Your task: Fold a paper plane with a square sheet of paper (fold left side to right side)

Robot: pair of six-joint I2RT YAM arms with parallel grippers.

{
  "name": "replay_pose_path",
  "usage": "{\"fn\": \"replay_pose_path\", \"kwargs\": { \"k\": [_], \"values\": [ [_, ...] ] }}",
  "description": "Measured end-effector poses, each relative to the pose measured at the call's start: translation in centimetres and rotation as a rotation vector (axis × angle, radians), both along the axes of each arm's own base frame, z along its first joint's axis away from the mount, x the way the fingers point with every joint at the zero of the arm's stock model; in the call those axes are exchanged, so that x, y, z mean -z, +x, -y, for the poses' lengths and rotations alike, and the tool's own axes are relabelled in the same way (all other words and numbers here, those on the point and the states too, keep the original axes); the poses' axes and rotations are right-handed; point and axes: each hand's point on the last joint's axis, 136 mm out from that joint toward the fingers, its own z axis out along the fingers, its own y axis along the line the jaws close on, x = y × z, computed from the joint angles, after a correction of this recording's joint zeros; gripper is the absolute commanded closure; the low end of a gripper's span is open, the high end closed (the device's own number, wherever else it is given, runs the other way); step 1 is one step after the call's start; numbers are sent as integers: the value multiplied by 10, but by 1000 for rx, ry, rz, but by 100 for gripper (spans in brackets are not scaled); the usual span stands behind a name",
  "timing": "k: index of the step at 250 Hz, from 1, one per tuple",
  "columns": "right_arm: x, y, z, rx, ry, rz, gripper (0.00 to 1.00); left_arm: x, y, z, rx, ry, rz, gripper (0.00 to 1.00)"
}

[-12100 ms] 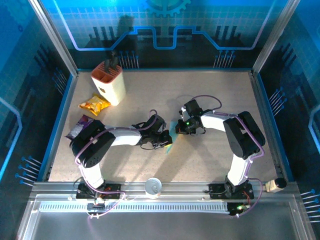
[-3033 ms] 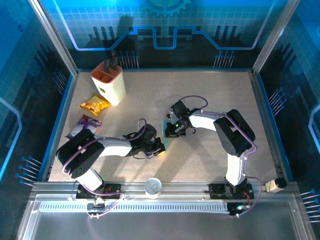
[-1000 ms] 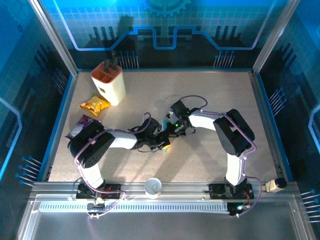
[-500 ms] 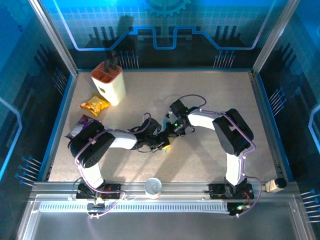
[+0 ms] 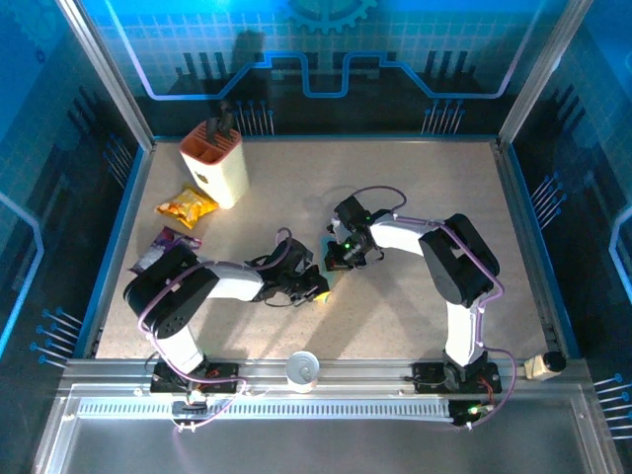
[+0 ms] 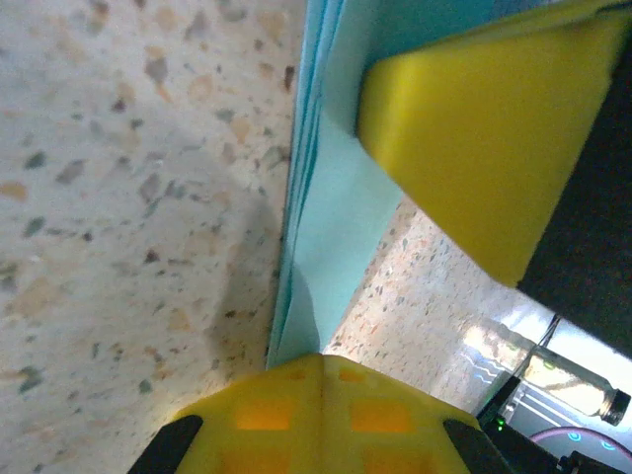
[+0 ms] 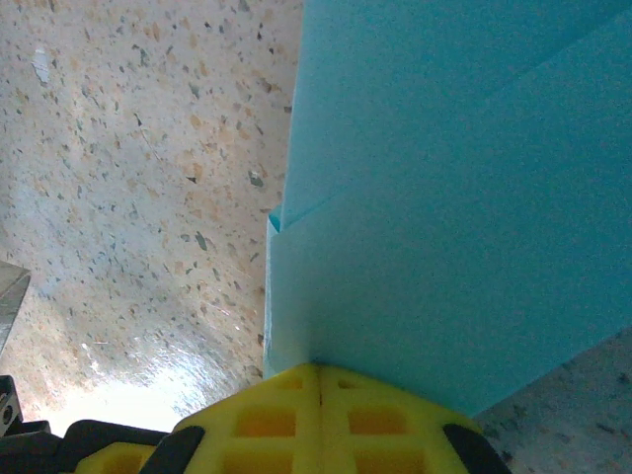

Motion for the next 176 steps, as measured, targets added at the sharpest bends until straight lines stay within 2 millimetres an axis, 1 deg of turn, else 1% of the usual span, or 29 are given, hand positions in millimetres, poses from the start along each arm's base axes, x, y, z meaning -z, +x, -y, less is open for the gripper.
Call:
{"fn": "replay_pose_path", "kwargs": {
  "k": [83, 120, 144, 176],
  "values": [
    [0, 0, 0, -2, -14, 5, 100, 0, -8, -5, 3, 10, -8, 100],
    [0, 0, 0, -2, -13, 5, 100, -3, -16, -11, 6, 17, -16, 100],
    [0, 0, 0, -3, -13, 5, 100, -10, -19, -13, 5, 13, -11, 100],
    [0, 0, 0, -3, -13, 5, 100, -19, -17, -11, 6, -3, 9, 100]
  ]
}}
